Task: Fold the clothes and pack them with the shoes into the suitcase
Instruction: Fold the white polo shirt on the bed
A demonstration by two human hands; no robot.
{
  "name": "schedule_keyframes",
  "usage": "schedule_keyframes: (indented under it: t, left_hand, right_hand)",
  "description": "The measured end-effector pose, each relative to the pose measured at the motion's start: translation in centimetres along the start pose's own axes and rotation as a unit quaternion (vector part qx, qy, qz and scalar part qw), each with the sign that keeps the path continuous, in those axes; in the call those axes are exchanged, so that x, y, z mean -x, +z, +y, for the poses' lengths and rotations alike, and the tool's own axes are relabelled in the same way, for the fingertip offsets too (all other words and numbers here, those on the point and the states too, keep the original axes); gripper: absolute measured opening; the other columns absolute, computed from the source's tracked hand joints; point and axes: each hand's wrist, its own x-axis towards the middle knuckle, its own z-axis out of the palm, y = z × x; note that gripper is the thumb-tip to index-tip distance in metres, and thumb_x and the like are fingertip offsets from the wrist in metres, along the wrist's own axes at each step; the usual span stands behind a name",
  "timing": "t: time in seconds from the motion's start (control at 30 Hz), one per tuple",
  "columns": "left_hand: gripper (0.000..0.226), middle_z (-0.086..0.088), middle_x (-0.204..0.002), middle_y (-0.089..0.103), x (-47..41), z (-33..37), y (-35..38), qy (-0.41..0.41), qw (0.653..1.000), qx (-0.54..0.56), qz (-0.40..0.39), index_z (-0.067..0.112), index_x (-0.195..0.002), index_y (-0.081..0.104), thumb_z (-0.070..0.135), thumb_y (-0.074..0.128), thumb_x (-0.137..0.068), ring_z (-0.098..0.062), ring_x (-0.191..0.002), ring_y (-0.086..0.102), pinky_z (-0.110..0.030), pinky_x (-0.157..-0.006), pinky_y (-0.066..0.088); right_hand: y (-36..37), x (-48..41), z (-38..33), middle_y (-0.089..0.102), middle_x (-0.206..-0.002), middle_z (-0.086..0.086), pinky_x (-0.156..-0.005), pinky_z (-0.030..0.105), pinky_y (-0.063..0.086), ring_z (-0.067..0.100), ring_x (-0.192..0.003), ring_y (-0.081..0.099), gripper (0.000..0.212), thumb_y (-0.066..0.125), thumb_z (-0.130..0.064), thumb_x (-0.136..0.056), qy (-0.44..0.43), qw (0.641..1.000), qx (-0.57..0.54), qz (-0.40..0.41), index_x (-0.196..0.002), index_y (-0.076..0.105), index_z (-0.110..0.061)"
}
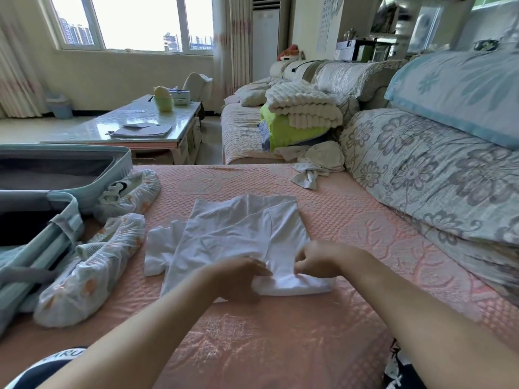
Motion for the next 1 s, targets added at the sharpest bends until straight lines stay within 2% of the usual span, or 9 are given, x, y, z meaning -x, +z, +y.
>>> schedule_keyframes:
  t: [0.13,0.23,0.43,0.6,0.73,0.8,0.87,0.93,1.0]
  left_hand:
    - [0.102,0.005,-0.163,0.019,3.1,-3.1,0.3,-0.026,0.998,-0.019,-0.049,0.032,-0.158,0.014,0.029,0.076,-0.077,-0.016,-0.150,0.012,-0.032,-0.121,0.017]
    - [0.101,0.007,-0.165,0.010,5.8,-5.0,1.3,-0.055,0.996,-0.060,-0.043,0.034,-0.158,0.009,0.023,0.071,-0.078,-0.015,-0.151,0.009,-0.033,-0.121,0.019]
    - [0.069,0.010,-0.159,0.030,10.2,-7.3,1.7,-0.108,0.985,-0.128,0.032,0.033,-0.152,0.031,0.016,0.052,-0.089,-0.013,-0.145,0.029,-0.031,-0.116,0.029]
    - [0.034,0.011,-0.120,0.066,10.0,-7.8,1.2,-0.137,0.969,-0.166,0.124,0.031,-0.115,0.070,0.020,0.051,-0.089,-0.018,-0.114,0.054,-0.030,-0.090,0.045]
    - [0.028,0.005,-0.118,0.065,7.8,-6.7,0.0,-0.185,0.946,-0.201,0.173,0.025,-0.114,0.067,0.019,0.046,-0.097,-0.019,-0.107,0.064,-0.027,-0.080,0.049]
    - [0.029,0.004,-0.124,0.060,6.2,-5.8,-0.6,-0.188,0.946,-0.157,0.214,0.024,-0.123,0.059,0.015,0.042,-0.101,-0.017,-0.110,0.062,-0.026,-0.080,0.046]
    - [0.031,0.003,-0.127,0.058,4.5,-5.1,-1.3,-0.192,0.946,-0.072,0.251,0.022,-0.123,0.060,0.012,0.042,-0.100,-0.018,-0.111,0.059,-0.026,-0.089,0.048]
    - [0.031,-0.001,-0.125,0.059,3.0,-4.0,-2.2,-0.177,0.946,-0.016,0.272,0.018,-0.121,0.065,0.007,0.044,-0.100,-0.020,-0.110,0.059,-0.029,-0.093,0.048]
    - [0.032,-0.003,-0.123,0.061,1.2,-2.4,-2.9,-0.134,0.946,0.014,0.295,0.015,-0.116,0.067,0.000,0.046,-0.098,-0.021,-0.105,0.063,-0.023,-0.086,0.048]
  right_hand:
    - [1.7,-1.4,-3.2,0.048,-0.147,-0.003,-0.109,0.042,0.040,0.023,-0.132,0.048,0.041,0.041,-0.042,-0.102,-0.076,0.992,0.028,0.093,-0.139,0.055,-0.031]
    - [3.3,-3.0,-6.0,0.028,-0.162,0.001,-0.120,0.038,0.023,0.023,-0.148,0.027,0.047,0.038,-0.037,-0.106,-0.138,0.982,0.041,0.122,-0.153,0.038,-0.028]
    - [8.4,-4.6,-9.5,0.003,-0.169,0.006,-0.124,0.039,-0.001,0.021,-0.155,0.000,0.056,0.026,-0.038,-0.108,-0.145,0.981,0.082,0.099,-0.161,0.013,-0.023]
    - [8.3,-4.3,-9.1,-0.001,-0.169,0.002,-0.125,0.034,-0.002,0.014,-0.155,-0.006,0.060,0.027,-0.043,-0.107,-0.140,0.982,-0.019,0.126,-0.161,0.012,-0.023]
    - [9.0,-3.8,-9.5,-0.005,-0.169,0.005,-0.125,0.041,-0.005,0.020,-0.155,-0.008,0.062,0.026,-0.044,-0.106,-0.087,0.992,0.008,0.094,-0.161,0.010,-0.021]
    - [8.5,-3.9,-9.3,-0.005,-0.169,0.006,-0.124,0.041,-0.005,0.021,-0.155,-0.007,0.059,0.025,-0.040,-0.107,-0.098,0.994,0.003,0.052,-0.161,0.010,-0.023]
    - [7.1,-3.8,-8.6,0.014,-0.167,0.007,-0.122,0.036,0.010,0.023,-0.154,0.011,0.051,0.026,-0.028,-0.109,-0.109,0.986,-0.118,0.049,-0.159,0.022,-0.023]
    - [5.6,-3.4,-7.2,0.045,-0.154,0.008,-0.106,0.028,0.036,0.026,-0.139,0.043,0.048,0.033,-0.019,-0.106,-0.085,0.945,-0.304,0.086,-0.153,0.040,-0.023]
    - [4.1,-2.9,-5.6,0.054,-0.145,0.006,-0.093,0.023,0.042,0.022,-0.131,0.052,0.047,0.037,-0.017,-0.102,-0.073,0.908,-0.388,0.142,-0.148,0.046,-0.023]
